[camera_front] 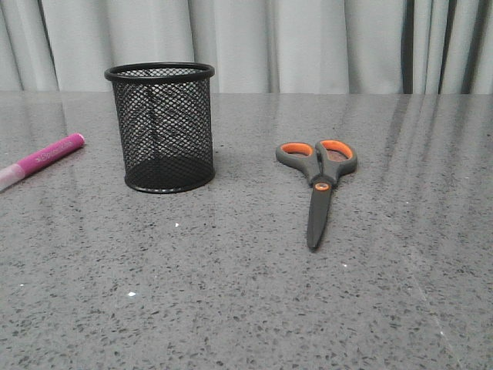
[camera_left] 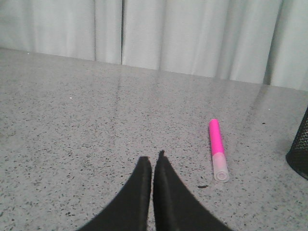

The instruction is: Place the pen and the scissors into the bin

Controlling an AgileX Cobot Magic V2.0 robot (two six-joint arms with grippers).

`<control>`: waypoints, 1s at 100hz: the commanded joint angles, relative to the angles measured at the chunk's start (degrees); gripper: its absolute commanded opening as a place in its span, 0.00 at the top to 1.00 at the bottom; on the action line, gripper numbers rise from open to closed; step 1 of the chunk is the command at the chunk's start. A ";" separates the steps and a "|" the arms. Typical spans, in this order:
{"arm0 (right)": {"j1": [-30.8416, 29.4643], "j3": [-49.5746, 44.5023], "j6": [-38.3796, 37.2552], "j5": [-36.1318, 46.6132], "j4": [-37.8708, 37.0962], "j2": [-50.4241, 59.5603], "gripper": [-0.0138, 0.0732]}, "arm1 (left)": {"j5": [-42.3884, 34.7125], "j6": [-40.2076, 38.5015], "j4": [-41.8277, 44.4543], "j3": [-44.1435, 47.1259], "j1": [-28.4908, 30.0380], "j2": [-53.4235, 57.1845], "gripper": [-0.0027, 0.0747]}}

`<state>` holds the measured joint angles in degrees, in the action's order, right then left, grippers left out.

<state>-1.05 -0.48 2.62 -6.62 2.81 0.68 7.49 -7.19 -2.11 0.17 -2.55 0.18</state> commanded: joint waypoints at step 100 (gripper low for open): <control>0.02 11.85 2.71 -4.85 28.28 -6.35 0.92 | 10.81 -0.44 -16.97 -17.00 -0.13 -9.00 0.99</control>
<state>-1.05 6.06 3.93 -10.32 33.73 -1.36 15.93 -7.28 -24.67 -9.70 -2.55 -3.51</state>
